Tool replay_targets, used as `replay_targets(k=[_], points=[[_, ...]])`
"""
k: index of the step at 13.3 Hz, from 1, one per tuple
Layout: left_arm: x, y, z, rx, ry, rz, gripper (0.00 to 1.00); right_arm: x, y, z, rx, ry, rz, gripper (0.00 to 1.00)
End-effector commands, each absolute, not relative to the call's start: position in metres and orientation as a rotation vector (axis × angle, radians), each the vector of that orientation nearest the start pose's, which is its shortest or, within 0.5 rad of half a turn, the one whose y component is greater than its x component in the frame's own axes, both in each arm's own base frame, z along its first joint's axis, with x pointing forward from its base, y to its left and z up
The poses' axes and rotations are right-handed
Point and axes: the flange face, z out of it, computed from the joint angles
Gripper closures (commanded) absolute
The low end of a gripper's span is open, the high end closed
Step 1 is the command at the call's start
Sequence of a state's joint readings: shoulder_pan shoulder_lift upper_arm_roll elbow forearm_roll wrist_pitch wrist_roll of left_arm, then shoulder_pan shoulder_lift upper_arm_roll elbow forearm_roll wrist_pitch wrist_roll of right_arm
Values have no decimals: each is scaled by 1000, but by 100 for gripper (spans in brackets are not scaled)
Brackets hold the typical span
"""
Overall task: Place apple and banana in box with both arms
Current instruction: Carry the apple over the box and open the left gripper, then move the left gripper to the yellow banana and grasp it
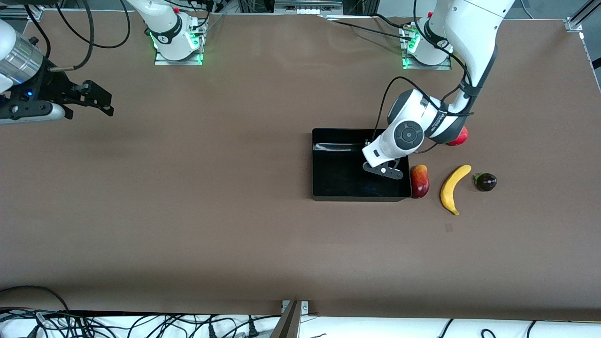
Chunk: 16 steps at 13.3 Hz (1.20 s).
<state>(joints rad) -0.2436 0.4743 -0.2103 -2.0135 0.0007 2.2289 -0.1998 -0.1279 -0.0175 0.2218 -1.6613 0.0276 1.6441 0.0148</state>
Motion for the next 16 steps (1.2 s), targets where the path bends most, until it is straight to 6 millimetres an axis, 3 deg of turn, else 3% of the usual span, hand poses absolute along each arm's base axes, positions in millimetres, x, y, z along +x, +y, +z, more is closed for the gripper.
replay_targets(k=[1, 3, 5, 6, 8, 9, 11, 13, 16], points=[[523, -255, 223, -3103, 353, 392, 0, 558, 52, 602, -3132, -117, -28, 0], [540, -243, 274, -3074, 318, 446, 0, 561, 46, 600, -3133, -100, -29, 0], [569, -207, 325, -3047, 251, 520, 0, 565, 46, 602, -3136, -106, -84, 0], [582, -186, 339, -3052, 232, 536, 0, 565, 47, 603, -3136, -108, -92, 0], [601, -135, 343, -3011, 409, 494, 0, 565, 47, 604, -3134, -108, -94, 0], [609, -113, 340, -2972, 494, 472, 0, 565, 48, 604, -3134, -111, -94, 0], [618, -90, 318, -2949, 670, 459, 0, 565, 48, 604, -3136, -111, -94, 0], [627, -56, 286, -2961, 794, 449, 0, 565, 50, 604, -3135, -118, -94, 0], [616, -30, 238, -2980, 868, 410, 0, 565, 50, 604, -3135, -120, -94, 0]])
